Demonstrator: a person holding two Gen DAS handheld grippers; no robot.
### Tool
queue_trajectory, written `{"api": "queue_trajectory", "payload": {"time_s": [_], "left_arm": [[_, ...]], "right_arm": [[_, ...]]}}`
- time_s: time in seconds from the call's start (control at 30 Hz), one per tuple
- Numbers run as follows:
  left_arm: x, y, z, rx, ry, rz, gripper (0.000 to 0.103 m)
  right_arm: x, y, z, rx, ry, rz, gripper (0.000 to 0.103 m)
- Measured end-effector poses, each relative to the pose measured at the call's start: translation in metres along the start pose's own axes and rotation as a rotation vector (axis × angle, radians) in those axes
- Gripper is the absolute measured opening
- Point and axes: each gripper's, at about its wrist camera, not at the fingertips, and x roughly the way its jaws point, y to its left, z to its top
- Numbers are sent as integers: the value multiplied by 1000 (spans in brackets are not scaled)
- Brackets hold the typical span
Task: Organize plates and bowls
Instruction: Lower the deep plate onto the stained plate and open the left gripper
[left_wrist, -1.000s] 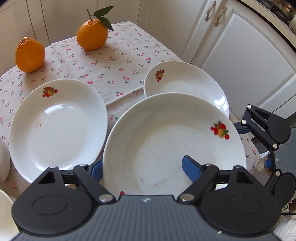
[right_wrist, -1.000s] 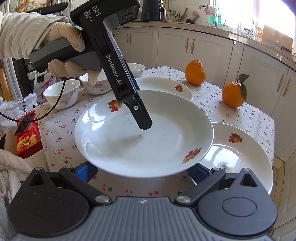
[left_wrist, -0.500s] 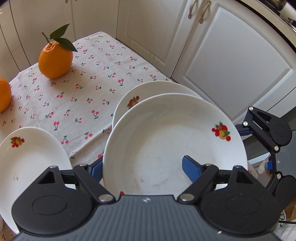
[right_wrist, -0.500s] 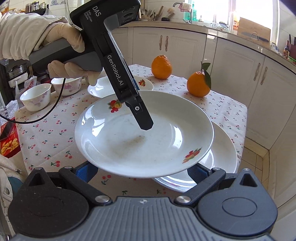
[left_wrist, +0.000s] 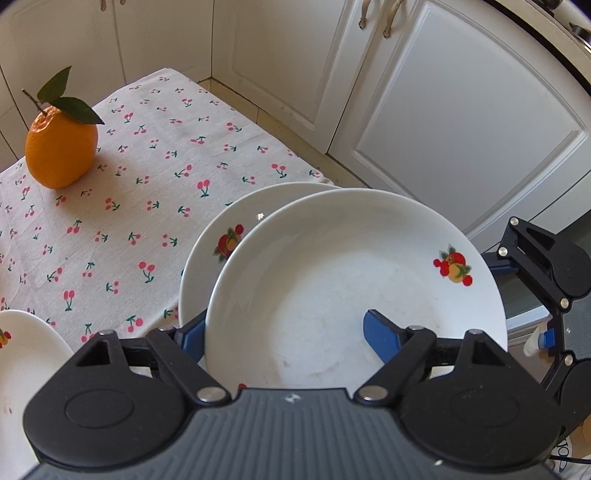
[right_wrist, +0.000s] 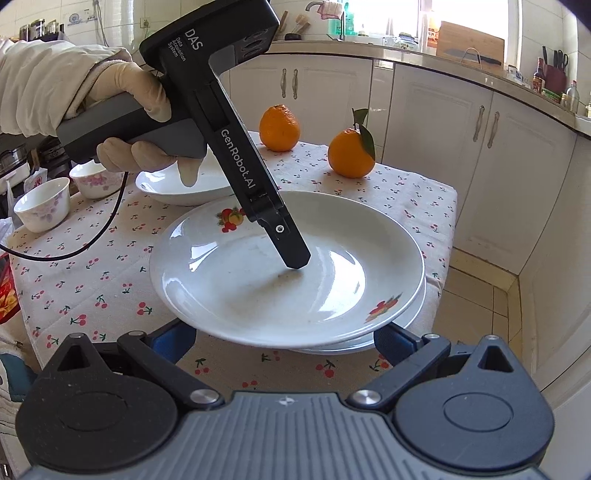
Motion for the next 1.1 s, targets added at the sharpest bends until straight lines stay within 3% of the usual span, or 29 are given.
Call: {"api": "queue_trajectory", "payload": {"time_s": [0.6, 1.1], "left_arm": [[20, 6, 10, -16, 11, -4, 85], [15, 8, 13, -33, 21, -1, 85]], "right_arm": [[-1, -12, -7, 48, 4, -27, 103], [-5, -12, -8, 58, -16, -27, 103]]}}
